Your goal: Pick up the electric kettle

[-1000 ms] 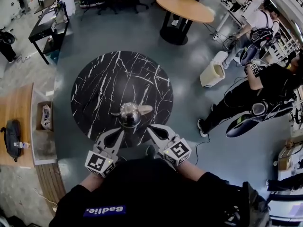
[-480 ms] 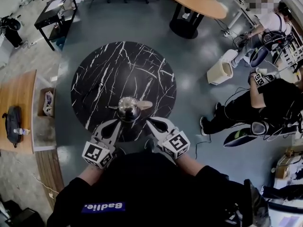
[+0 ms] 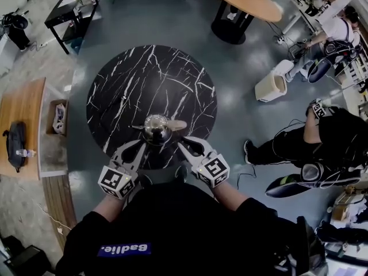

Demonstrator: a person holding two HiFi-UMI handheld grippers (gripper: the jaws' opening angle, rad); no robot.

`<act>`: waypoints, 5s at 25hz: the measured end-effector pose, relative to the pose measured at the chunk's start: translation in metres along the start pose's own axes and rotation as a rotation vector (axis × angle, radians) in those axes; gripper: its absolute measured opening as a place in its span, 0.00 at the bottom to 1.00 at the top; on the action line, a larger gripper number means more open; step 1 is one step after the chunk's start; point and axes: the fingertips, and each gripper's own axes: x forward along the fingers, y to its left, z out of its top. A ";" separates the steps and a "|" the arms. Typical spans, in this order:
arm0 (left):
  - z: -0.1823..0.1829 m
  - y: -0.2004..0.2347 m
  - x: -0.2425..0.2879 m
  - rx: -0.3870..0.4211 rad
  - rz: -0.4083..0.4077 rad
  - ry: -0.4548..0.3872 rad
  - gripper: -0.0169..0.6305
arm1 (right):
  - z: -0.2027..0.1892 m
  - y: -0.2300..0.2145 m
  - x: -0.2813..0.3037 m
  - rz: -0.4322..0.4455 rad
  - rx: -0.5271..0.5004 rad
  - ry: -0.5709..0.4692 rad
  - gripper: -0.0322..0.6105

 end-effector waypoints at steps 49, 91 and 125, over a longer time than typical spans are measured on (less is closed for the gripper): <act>-0.106 0.099 0.019 -0.118 0.197 0.165 0.16 | -0.099 -0.065 0.032 -0.174 0.029 0.275 0.33; -0.151 0.155 0.057 -0.219 0.280 0.232 0.24 | -0.170 -0.121 0.074 -0.242 0.054 0.451 0.42; -0.152 0.163 0.071 -0.316 0.320 0.212 0.23 | -0.152 -0.135 0.101 -0.271 0.014 0.375 0.28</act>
